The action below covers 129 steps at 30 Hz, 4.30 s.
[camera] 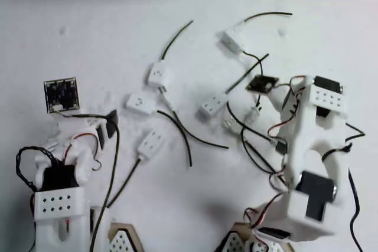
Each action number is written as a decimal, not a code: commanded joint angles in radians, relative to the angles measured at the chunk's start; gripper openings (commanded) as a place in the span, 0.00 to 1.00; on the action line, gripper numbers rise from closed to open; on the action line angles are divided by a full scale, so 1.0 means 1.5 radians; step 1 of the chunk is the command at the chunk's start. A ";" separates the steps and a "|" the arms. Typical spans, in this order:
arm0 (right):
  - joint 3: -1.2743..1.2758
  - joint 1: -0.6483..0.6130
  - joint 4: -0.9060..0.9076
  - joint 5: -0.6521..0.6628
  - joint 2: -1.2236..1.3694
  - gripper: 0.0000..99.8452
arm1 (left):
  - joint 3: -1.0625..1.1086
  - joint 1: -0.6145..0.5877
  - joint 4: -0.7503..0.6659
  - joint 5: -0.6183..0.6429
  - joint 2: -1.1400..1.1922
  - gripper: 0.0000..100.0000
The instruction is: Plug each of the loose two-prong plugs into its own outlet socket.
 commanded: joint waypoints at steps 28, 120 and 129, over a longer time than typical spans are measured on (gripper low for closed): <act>0.252 -0.282 -0.238 -0.391 -0.449 0.02 | -0.005 -0.004 -0.014 0.002 -0.012 0.28; 0.344 -0.375 -0.351 -0.325 -0.276 0.02 | -0.003 -0.004 -0.014 -0.020 -0.012 0.28; 0.245 -0.421 -0.349 -0.375 -0.049 0.02 | -0.003 -0.005 -0.014 -0.020 -0.012 0.28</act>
